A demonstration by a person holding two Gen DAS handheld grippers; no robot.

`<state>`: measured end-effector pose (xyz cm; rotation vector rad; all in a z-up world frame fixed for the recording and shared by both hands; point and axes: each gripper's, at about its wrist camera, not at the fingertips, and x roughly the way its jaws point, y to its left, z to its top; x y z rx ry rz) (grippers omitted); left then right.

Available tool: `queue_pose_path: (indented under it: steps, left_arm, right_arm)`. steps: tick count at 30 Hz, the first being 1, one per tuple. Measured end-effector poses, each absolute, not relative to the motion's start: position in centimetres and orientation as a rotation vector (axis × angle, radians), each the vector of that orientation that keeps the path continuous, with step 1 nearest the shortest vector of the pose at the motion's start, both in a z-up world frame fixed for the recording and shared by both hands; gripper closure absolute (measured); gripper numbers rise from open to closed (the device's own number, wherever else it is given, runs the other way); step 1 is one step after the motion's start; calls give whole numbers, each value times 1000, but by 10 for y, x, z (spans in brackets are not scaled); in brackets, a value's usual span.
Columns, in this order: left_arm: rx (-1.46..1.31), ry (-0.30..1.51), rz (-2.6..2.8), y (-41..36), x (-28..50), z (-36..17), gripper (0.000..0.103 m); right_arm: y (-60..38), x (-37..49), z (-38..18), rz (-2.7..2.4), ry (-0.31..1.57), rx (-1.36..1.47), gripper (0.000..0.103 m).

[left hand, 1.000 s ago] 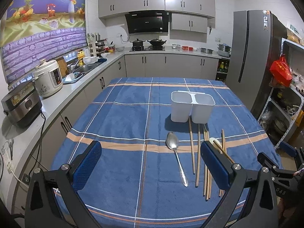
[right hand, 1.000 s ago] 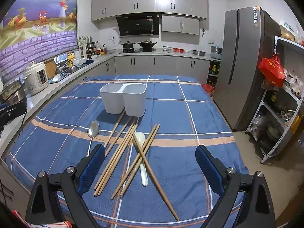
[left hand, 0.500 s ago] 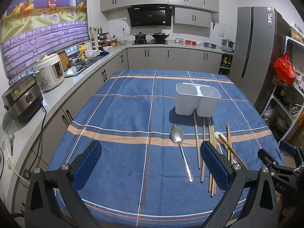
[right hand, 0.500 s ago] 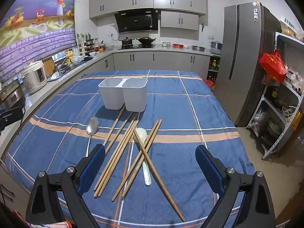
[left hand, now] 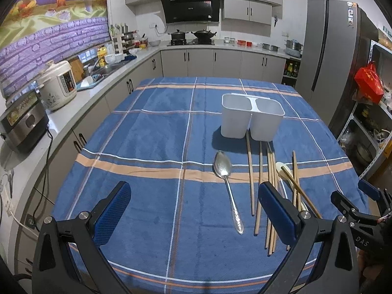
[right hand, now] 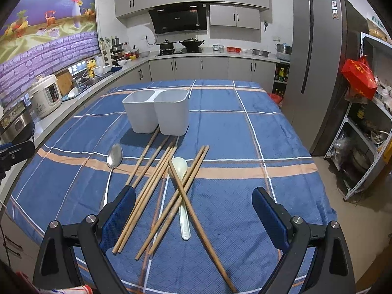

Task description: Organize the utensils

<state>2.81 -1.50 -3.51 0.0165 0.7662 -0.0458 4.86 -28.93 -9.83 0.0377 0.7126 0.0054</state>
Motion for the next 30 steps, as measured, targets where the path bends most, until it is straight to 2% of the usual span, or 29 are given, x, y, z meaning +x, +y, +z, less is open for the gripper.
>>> queue_pose_path:
  steps: [13,16,18,23,27,30]
  left_arm:
    - [26,842,-56,4,86,-75,0]
    - [16,903,-114,5,106,-89,0]
    - [-7,931,-164,3,119,-96,0]
    - [-142,986,-266,0,163,-115,1]
    - [-191,1037,-307,0,190,-128,9]
    - [-214,1088,-325,-2,204,-137,18]
  right_arm:
    - [-305,78,-116,90,820,61,5]
    - [-300,94,-122,136,860,56,14]
    - [-296,108,-126,175,893,56,24]
    - [-287,139,-137,225,966,26,33]
    - [-285,151,-149,265,1049,7,49]
    - [-284,150,-155,281,1084,-21,52]
